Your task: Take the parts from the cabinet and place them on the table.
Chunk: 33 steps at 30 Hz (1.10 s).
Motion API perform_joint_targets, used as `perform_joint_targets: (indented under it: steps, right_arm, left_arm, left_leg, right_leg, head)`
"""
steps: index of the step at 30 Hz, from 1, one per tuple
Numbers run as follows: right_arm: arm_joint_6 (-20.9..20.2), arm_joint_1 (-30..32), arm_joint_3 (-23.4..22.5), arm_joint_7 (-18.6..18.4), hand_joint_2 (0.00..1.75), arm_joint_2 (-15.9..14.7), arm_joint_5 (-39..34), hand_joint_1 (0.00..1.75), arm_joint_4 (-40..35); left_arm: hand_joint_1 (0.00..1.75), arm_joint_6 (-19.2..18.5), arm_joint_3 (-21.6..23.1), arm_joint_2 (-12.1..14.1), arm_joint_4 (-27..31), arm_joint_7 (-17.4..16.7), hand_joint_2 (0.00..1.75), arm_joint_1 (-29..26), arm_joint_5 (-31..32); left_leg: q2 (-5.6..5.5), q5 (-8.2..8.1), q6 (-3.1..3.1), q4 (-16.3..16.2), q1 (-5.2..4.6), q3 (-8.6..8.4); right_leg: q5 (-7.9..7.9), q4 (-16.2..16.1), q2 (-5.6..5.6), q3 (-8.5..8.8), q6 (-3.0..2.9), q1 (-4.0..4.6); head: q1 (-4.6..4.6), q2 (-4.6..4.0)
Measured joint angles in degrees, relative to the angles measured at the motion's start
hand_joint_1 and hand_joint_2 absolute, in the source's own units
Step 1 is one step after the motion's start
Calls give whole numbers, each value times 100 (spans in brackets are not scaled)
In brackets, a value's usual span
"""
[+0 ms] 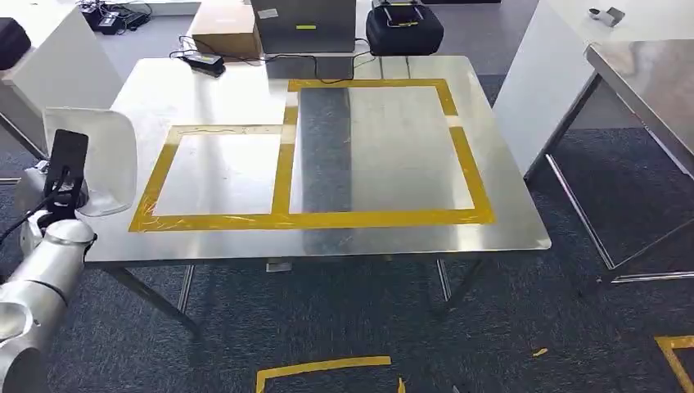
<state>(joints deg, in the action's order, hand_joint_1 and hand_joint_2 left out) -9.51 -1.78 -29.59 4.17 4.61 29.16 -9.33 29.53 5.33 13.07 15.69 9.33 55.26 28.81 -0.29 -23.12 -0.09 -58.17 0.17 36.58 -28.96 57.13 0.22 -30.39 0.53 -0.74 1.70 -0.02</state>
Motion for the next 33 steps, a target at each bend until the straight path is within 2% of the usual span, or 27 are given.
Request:
perform_joint_targets:
  steps: [4,7,16,21,25,27,28,29,30,31,33]
  right_arm:
    - [26,-14,0,-4,0,0,41,0,0]
    - [26,-17,0,-5,0,0,48,0,0]
    - [11,-23,0,-15,0,2,83,0,0]
    - [9,-23,0,-13,0,9,116,0,0]
    - [7,-25,0,-22,0,17,135,0,0]
    - [-9,-30,0,-22,0,17,146,0,0]
    - [-15,-29,0,-22,0,20,151,0,0]
    - [-29,-33,0,-24,0,17,151,0,0]
    - [-42,-40,0,-20,0,20,157,0,0]
    - [-48,-57,0,-22,0,20,157,0,0]
    - [-63,-51,2,-20,0,20,162,0,0]
  left_arm:
    - [175,52,0,-61,0,149,175,7,-142]
    - [175,-91,-2,-85,0,363,175,7,-243]
    - [175,-136,-2,-94,-26,258,175,9,-170]
    - [175,-144,-2,-92,-39,225,175,9,-170]
    - [175,-144,-2,-83,-50,212,175,9,-160]
    - [175,-144,-2,-70,-50,192,175,9,-142]
    - [175,-144,-2,-66,-53,173,175,8,-135]
    - [175,-144,-4,-63,-55,162,175,11,-129]
    - [175,-144,-7,-54,-50,159,175,11,-122]
    - [175,-144,-9,-41,-50,164,175,16,-120]
    - [175,-144,-13,-37,-59,166,175,2,-120]
  left_leg:
    - [1,0,0,0,0,0]
    - [-1,0,0,0,0,0]
    - [-1,-1,0,-1,-1,1]
    - [-2,-20,14,-16,-32,2]
    - [-4,-55,58,-42,-56,6]
    - [-6,-100,89,-24,-75,9]
    - [-10,-180,145,45,-46,48]
    - [-22,-187,190,52,-31,-75]
    - [-18,-198,219,62,-20,-136]
    - [-11,-218,240,58,-20,-179]
    - [-12,-282,242,50,-31,-242]
  right_leg:
    - [0,0,0,2,0,0]
    - [0,1,0,2,0,0]
    - [0,1,-1,6,0,0]
    - [-6,-3,-1,12,24,-27]
    - [-21,-8,-1,25,65,-58]
    - [-38,-58,-4,43,109,-71]
    - [43,97,-3,60,154,-63]
    - [29,118,-4,54,167,-66]
    - [-35,239,-4,-17,157,-75]
    - [-170,523,-6,-166,141,-72]
    - [-549,1528,-6,-781,168,-65]
  head:
    - [0,2]
    - [0,0]
    - [0,0]
    - [0,0]
    - [0,0]
    - [0,0]
    - [0,0]
    - [0,0]
    - [-7,0]
    - [-13,0]
    - [-15,0]
